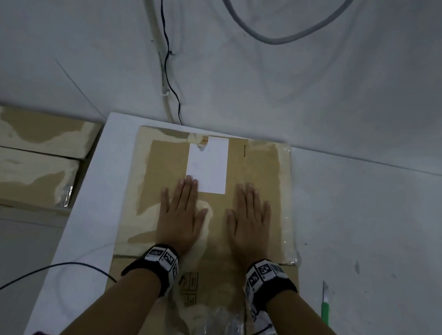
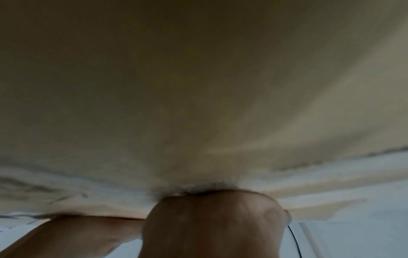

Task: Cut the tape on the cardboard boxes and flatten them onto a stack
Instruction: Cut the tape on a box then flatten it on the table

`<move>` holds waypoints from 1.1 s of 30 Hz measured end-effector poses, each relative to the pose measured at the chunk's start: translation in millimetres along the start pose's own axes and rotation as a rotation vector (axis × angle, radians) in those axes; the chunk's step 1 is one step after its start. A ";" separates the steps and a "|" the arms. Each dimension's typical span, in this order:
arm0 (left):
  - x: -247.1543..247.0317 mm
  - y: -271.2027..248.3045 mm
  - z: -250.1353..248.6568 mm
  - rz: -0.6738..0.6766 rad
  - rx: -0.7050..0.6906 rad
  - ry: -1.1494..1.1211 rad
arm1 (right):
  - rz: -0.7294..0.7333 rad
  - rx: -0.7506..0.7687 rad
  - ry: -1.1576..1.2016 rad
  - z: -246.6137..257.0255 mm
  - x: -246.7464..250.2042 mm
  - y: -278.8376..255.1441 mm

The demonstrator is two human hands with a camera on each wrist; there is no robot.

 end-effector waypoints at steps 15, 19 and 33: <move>7.1 128.5 -8.0 0.052 0.097 -0.002 | 0.086 -0.009 -0.004 -27.6 0.2 114.6; 6.3 131.6 -6.3 0.096 0.095 0.031 | 0.132 -0.012 0.017 -30.0 0.8 118.7; 10.6 -42.4 31.1 0.103 0.060 0.003 | 0.089 -0.078 0.091 -32.7 32.4 -58.2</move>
Point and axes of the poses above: each hand's wrist, its own y-axis towards the middle knuckle, its own x-axis out of the back of the hand, z = x × y, the point moved 1 cm from there along y, towards the middle knuckle, and after that the axes turned 8 degrees about x, right-handed, at the moved point
